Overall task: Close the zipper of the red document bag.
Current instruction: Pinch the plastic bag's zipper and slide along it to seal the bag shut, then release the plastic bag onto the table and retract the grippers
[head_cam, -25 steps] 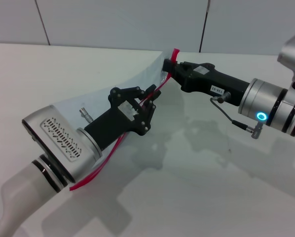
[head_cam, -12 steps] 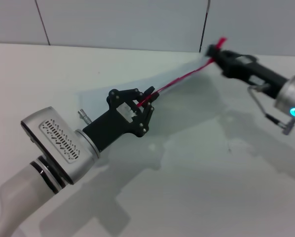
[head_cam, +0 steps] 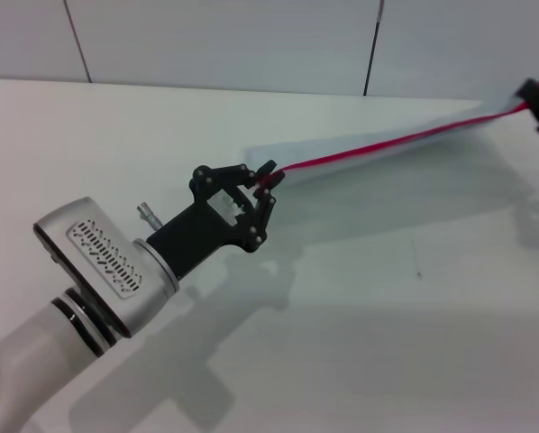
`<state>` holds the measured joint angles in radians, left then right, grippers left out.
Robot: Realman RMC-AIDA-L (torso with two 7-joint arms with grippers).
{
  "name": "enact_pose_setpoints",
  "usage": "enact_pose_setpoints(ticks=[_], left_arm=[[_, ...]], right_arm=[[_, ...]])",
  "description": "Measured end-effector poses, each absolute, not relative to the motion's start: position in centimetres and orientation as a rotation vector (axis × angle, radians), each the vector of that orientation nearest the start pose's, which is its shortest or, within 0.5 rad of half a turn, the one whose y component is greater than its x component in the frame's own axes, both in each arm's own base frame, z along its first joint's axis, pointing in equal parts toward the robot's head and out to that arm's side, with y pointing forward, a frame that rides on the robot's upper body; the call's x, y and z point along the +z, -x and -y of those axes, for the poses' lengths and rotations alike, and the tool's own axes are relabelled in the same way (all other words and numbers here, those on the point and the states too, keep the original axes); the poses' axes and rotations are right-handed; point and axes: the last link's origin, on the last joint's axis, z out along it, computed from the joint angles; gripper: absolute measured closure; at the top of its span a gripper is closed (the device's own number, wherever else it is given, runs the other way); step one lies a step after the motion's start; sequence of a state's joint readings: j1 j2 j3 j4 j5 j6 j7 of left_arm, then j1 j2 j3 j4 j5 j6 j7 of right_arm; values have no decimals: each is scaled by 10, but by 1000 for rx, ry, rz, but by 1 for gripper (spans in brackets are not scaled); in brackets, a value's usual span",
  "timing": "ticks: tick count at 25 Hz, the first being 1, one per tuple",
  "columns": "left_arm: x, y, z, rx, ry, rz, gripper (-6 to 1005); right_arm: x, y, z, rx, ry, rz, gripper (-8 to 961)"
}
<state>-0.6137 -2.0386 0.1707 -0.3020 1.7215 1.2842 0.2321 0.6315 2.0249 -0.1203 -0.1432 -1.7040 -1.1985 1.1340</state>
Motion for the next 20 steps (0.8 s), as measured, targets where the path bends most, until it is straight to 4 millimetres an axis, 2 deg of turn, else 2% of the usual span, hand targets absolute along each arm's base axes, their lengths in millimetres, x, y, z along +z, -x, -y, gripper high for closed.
enact_pose_setpoints(ticks=[9, 14, 20], left_arm=[[-83, 247, -319, -659, 2092, -85, 914], [-83, 247, -319, -658, 2092, -84, 913], [-83, 247, -319, -669, 2094, -66, 800]], right_arm=[[34, -326, -372, 1114, 1668, -1028, 902], [39, -334, -367, 1110, 1622, -1032, 901], [41, -332, -365, 1080, 1661, -950, 899]])
